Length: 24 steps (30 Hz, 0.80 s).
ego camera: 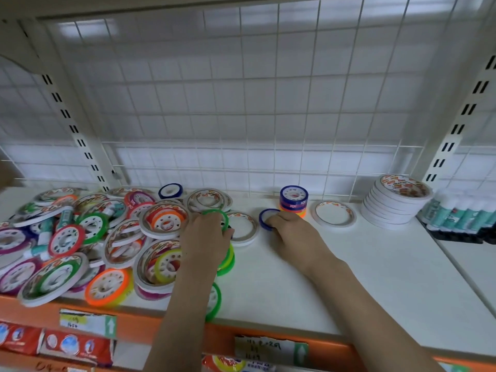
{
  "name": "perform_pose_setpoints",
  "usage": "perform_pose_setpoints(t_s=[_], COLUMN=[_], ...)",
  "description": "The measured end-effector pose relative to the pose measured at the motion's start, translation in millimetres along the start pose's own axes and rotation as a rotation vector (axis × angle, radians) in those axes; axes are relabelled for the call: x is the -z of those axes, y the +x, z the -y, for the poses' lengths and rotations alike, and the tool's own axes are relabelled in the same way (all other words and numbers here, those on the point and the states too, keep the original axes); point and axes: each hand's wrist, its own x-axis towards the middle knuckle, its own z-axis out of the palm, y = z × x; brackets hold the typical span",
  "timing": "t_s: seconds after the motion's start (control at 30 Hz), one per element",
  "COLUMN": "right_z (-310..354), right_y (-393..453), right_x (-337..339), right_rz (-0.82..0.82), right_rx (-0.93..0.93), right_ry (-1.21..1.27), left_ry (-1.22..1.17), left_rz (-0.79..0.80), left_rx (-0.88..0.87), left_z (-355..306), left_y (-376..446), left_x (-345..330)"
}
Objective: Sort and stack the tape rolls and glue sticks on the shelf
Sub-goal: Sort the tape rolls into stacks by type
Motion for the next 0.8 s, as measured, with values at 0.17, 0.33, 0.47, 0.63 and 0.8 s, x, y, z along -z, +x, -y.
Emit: perform_pose_setpoints(t_s=[0.17, 0.33, 0.47, 0.63, 0.8], right_z=[-13, -30, -42, -50, -52], right_y=[-3, 16, 35, 46, 45], right_x=[10, 38, 44, 35, 26], right_rz=[-0.149, -0.129, -0.074, -0.012, -0.008], right_rx=[0.035, -0.069, -0.123, -0.138, -0.126], right_ry=[0.084, 0.067, -0.054, -0.082, -0.082], left_ry=[-0.002, -0.103, -0.141, -0.15, -0.141], left_rz=[-0.039, -0.174, -0.232, -0.273, -0.273], left_rx=[0.037, -0.146, -0.233, -0.214, -0.204], left_z=[-4, 1, 10, 23, 30], left_y=[1, -3, -11, -21, -25], left_x=[-6, -4, -3, 2, 4])
